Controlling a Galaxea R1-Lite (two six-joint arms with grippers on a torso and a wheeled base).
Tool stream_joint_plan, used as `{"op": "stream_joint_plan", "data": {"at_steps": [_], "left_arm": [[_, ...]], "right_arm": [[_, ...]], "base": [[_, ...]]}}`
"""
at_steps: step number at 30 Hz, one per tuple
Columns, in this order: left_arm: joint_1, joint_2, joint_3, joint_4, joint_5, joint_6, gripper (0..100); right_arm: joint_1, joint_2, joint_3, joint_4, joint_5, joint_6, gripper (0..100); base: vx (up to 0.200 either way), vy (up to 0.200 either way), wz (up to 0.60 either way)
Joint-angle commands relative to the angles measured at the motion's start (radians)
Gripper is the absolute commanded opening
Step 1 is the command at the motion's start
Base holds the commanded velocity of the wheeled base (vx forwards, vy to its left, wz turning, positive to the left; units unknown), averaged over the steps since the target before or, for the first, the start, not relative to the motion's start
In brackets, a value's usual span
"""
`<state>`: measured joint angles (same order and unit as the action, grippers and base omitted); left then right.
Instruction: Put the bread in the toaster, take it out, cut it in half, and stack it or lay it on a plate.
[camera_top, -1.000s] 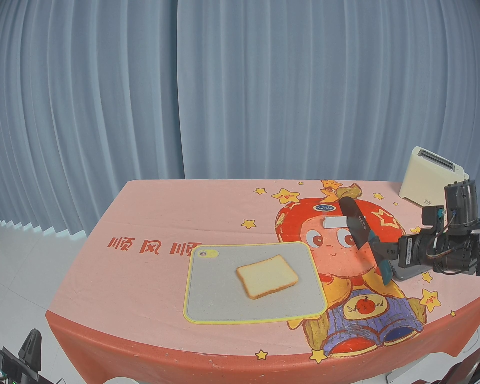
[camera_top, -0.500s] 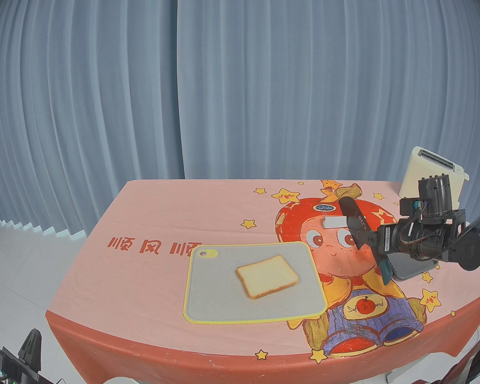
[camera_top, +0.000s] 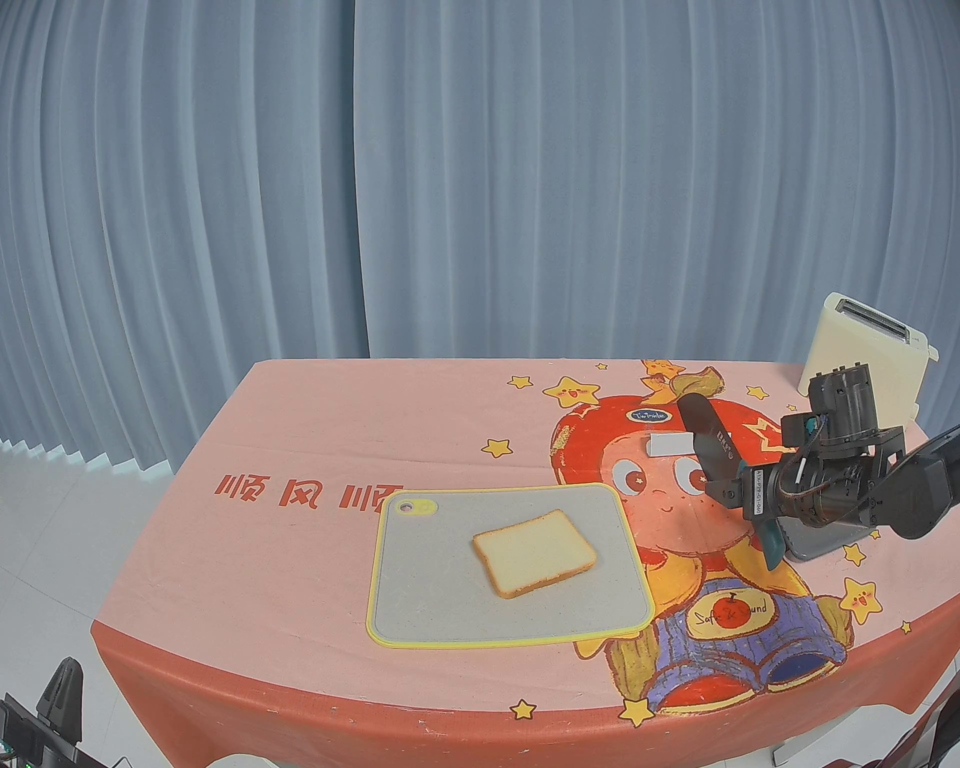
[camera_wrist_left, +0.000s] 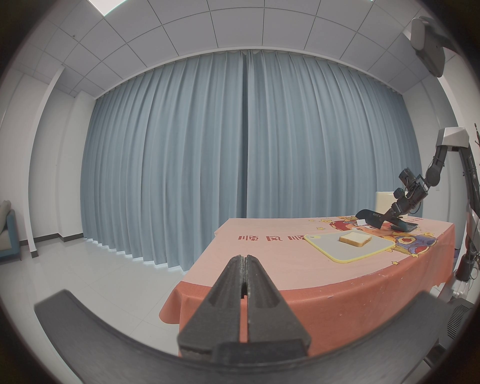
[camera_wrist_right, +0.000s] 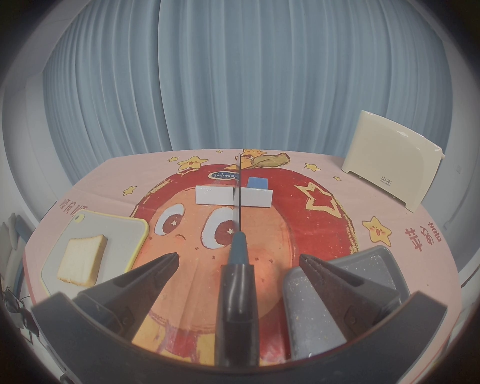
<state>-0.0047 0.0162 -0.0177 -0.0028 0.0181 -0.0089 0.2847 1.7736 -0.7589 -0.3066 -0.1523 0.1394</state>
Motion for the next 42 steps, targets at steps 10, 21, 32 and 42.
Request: {"op": "stream_joint_plan", "data": {"at_steps": [10,21,32,42], "left_arm": [[0.0,-0.004,0.018,0.0,0.0,-0.002,0],[0.0,-0.004,0.018,0.0,0.0,-0.002,0],[0.0,-0.004,0.018,0.0,0.0,0.0,0],[0.0,-0.004,0.018,0.0,0.0,0.0,0]], "right_arm": [[0.007,0.049,0.007,-0.045,0.0,0.002,100],[0.016,0.041,0.012,-0.046,0.0,0.005,0],[0.044,-0.045,0.016,-0.045,-0.004,0.008,0],[0.039,-0.109,0.021,-0.035,-0.003,0.003,0]], "base": [[0.0,0.0,0.0],[0.0,0.0,0.0],[0.0,0.0,0.0],[0.0,0.0,0.0]]}}
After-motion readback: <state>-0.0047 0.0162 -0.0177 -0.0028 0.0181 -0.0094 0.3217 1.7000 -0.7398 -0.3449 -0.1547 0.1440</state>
